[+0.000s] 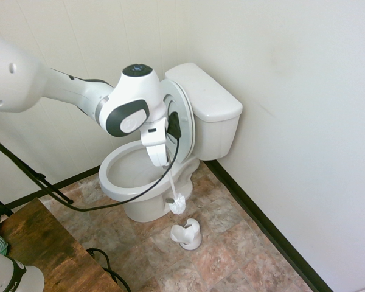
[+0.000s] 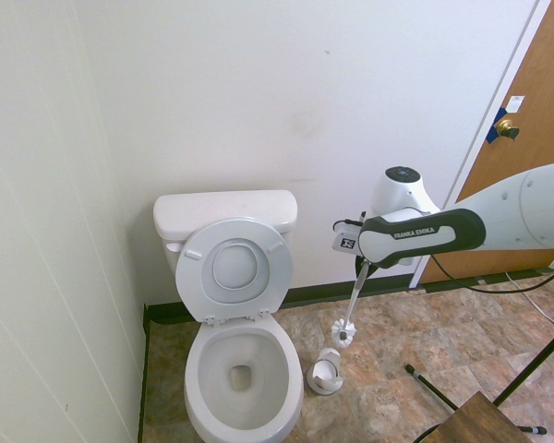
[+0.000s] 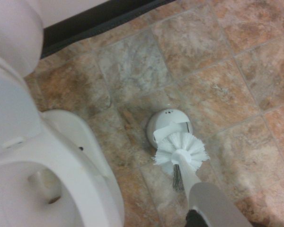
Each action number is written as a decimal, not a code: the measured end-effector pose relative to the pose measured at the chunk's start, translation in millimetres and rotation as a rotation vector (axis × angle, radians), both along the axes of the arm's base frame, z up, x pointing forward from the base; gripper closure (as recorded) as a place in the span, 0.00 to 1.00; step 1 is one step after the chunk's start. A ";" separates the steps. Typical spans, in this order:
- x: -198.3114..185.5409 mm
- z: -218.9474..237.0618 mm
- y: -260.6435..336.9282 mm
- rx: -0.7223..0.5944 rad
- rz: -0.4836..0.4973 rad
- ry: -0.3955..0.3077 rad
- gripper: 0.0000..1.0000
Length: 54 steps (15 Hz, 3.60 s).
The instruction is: Clean the toilet
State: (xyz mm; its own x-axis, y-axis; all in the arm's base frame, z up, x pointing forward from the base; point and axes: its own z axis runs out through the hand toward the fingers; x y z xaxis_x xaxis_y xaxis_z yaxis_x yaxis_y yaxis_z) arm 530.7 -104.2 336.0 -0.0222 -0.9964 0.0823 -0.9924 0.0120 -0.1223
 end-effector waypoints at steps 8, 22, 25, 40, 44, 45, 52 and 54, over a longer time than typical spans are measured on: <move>42.5 -112.8 -15.9 0.037 -0.036 0.092 1.00; 101.3 -219.1 -50.9 0.097 -0.071 0.126 1.00; 96.3 -221.1 -69.7 0.117 -0.077 0.123 1.00; 68.9 -228.0 -75.4 0.137 -0.064 0.149 1.00; 94.5 -258.9 -76.2 0.143 -0.086 0.178 1.00; 102.2 -268.8 -76.7 0.146 -0.095 0.190 1.00; 147.3 -325.6 -100.6 0.151 -0.154 0.261 1.00; 154.0 -333.5 -112.1 0.158 -0.173 0.274 1.00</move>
